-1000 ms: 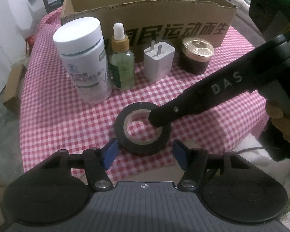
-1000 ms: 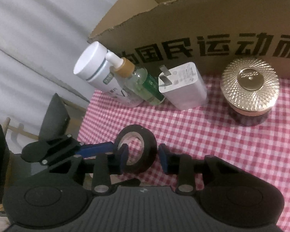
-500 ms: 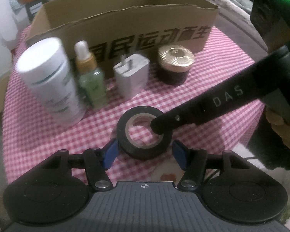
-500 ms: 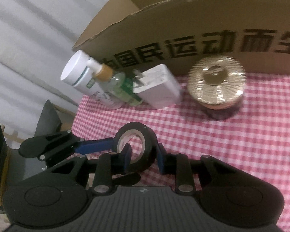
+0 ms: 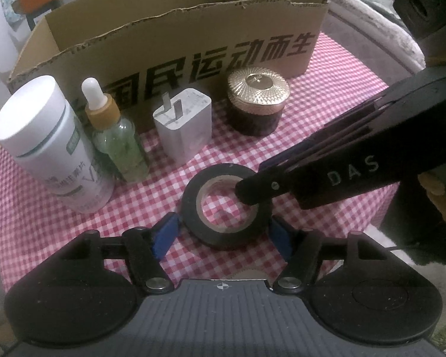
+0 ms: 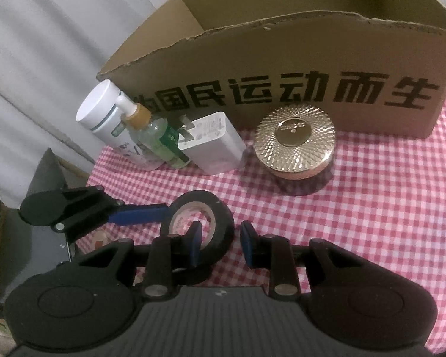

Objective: Organize rigid objects
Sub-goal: 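Lift the black tape roll with the right gripper, then carry the tape roll into the box and open the right gripper, then move the right gripper to the gold-lidded jar and grasp it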

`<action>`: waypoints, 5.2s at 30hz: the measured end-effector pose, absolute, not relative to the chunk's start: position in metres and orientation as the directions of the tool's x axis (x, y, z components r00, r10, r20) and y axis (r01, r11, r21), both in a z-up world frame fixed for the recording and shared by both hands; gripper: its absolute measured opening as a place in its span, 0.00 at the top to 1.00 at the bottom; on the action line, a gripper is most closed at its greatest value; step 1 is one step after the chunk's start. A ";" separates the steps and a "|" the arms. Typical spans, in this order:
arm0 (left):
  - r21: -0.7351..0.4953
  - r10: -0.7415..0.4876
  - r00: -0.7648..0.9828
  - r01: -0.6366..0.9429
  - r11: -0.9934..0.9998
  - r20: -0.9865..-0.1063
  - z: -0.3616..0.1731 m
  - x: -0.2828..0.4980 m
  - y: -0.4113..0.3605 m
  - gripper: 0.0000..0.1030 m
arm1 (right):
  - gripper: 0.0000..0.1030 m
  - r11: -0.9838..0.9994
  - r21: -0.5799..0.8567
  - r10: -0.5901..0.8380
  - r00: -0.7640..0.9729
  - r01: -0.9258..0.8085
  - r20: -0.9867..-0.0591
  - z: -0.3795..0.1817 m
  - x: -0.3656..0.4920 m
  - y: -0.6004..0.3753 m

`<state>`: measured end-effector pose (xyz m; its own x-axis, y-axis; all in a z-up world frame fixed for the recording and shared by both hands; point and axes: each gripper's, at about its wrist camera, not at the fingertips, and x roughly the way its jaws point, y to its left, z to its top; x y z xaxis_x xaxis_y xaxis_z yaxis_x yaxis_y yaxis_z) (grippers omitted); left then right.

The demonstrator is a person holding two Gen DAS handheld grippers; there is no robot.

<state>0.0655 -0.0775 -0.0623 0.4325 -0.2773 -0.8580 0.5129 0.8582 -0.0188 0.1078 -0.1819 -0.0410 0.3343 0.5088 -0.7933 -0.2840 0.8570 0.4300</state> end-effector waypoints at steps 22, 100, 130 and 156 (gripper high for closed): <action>0.007 -0.269 0.456 0.518 0.856 -0.848 -0.064 0.066 -0.079 0.36 | 0.75 0.852 0.404 0.510 0.358 -0.333 -0.782 -0.042 0.110 -0.165; 0.122 -0.170 0.573 0.436 0.891 -0.802 0.093 0.226 -0.069 0.09 | 0.69 0.721 0.633 0.679 0.472 -0.282 -0.563 0.080 0.283 -0.247; -0.004 -0.421 0.569 0.592 0.806 -0.706 -0.021 0.066 -0.116 0.07 | 0.34 0.684 0.726 0.633 0.558 -0.076 -0.537 -0.021 0.102 -0.304; -0.060 -0.472 0.436 0.684 0.727 -0.766 -0.035 0.079 -0.142 0.16 | 0.48 0.683 0.729 0.659 0.461 -0.037 -0.594 -0.056 0.146 -0.297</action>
<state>0.0794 -0.1420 -0.0348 0.4357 -0.4724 -0.7661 0.6837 0.7273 -0.0596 0.1456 -0.2969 -0.0559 0.4607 0.6594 -0.5940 -0.0374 0.6831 0.7293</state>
